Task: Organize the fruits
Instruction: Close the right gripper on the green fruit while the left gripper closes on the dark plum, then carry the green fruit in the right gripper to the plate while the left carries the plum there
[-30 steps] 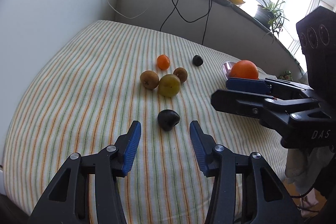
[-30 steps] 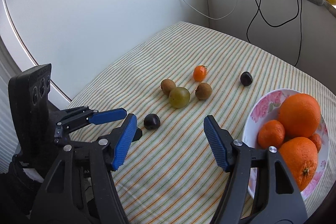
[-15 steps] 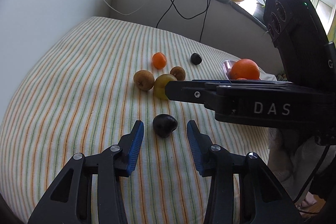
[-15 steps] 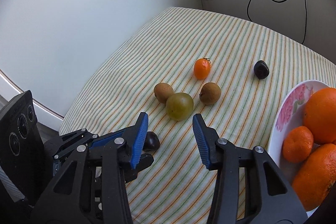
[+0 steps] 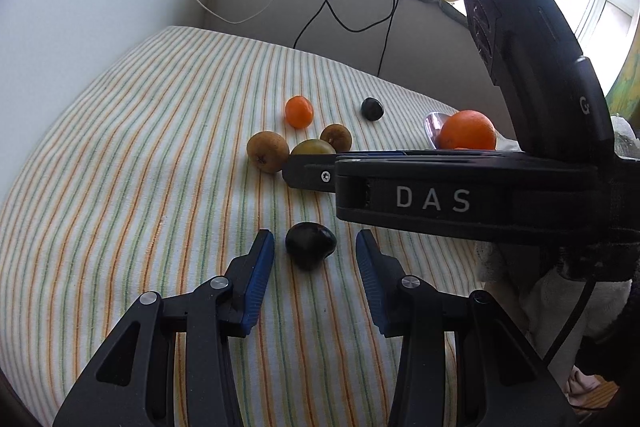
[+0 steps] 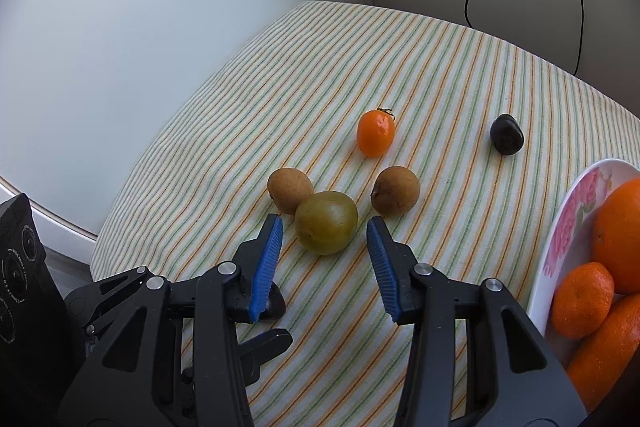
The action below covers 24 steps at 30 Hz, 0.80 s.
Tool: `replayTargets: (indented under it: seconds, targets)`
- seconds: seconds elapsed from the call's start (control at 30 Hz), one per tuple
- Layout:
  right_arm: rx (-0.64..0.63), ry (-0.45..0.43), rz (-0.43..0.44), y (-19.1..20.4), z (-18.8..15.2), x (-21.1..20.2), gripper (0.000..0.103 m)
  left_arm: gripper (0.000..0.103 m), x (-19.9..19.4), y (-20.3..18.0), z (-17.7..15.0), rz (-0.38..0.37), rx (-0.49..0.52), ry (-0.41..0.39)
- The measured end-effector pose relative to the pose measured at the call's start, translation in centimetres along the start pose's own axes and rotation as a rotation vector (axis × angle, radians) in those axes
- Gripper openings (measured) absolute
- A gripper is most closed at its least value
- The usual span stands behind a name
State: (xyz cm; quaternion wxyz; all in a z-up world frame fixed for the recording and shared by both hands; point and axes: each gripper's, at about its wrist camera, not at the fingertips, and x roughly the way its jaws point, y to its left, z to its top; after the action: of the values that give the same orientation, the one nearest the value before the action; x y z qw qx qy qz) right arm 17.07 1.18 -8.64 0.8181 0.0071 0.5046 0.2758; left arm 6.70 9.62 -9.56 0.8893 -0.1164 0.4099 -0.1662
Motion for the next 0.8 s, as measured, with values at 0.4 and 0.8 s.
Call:
replayTargets:
  seconds: [0.4, 0.8]
  targets:
    - [-0.017, 0.006, -0.018, -0.12, 0.36, 0.93, 0.039, 0.033, 0.59, -0.06, 0.07, 0.007, 0.008, 0.008]
    - [-0.034, -0.001, -0.004, -0.07, 0.02, 0.45, 0.032, 0.025, 0.79, -0.20, 0.14, 0.009, 0.004, 0.006]
